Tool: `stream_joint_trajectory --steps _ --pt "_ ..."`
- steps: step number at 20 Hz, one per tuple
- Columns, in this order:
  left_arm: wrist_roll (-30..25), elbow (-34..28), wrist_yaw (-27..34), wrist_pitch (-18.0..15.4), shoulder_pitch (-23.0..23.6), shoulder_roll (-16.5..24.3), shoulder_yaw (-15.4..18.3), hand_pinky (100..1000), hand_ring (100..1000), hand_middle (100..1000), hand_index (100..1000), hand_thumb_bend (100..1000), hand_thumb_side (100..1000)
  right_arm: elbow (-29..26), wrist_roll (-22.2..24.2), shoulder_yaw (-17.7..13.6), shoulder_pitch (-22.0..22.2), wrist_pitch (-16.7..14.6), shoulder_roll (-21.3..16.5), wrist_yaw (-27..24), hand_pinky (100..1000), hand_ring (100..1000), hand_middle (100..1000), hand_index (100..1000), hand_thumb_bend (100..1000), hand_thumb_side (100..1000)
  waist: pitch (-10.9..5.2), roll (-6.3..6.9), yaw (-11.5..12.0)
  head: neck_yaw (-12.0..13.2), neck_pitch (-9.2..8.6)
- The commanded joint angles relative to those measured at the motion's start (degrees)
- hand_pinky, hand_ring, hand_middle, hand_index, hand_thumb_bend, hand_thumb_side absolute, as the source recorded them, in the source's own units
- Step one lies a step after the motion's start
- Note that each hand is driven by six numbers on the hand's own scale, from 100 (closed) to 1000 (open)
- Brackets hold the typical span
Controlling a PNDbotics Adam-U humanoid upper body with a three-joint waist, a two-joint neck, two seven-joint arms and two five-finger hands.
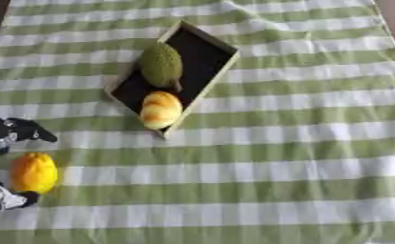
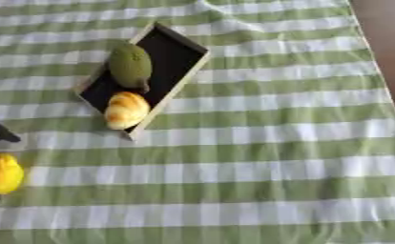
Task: Pick up objects on the table and place them in the box.
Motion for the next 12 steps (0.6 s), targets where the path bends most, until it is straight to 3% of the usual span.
stream_joint_trajectory --steps 1,12 --pt "-1.0 -0.5 -1.5 0.2 -0.4 1.2 0.2 879 857 816 900 500 187 -0.8 -0.1 -0.8 -0.6 -0.2 -1.0 -0.2 886 859 769 854 100 100 -0.87 -0.05 -0.1 0.2 -0.61" --pt "-3.6 -0.5 -6.8 1.9 0.4 1.1 0.6 878 862 826 914 506 149 -0.8 0.4 -0.6 -0.1 -0.3 -1.0 -0.4 886 860 767 854 100 100 -0.61 0.01 -0.1 0.3 -0.87"
